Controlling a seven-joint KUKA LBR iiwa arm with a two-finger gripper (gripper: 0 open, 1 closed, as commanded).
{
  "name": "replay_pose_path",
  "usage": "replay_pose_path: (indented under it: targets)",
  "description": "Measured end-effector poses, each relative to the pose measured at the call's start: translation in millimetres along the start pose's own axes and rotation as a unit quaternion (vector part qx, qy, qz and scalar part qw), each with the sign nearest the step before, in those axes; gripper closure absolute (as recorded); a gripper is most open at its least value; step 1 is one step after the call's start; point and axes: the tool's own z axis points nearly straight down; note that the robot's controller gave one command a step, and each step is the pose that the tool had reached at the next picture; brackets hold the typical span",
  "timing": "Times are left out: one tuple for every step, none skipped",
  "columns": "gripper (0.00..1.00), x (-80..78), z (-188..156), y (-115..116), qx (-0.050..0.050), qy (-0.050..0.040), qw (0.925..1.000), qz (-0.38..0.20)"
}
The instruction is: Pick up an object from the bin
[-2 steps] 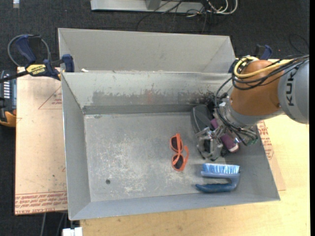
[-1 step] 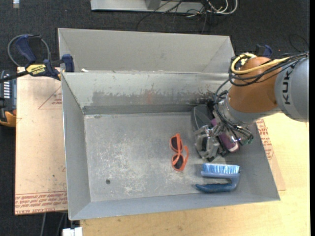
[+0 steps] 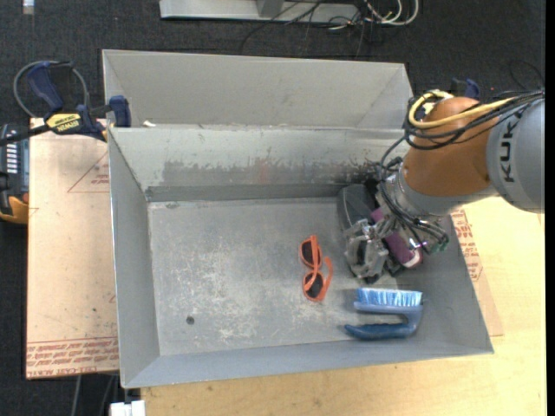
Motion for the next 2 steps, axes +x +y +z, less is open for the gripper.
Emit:
replay_pose_path:
  targets:
    - [1.00, -31.2, 15, 1, -0.008, 0.0056, 0.9971, 0.075]
    - [1.00, -10.9, -22, 2, -0.005, 0.0018, 0.9999, 0.011]
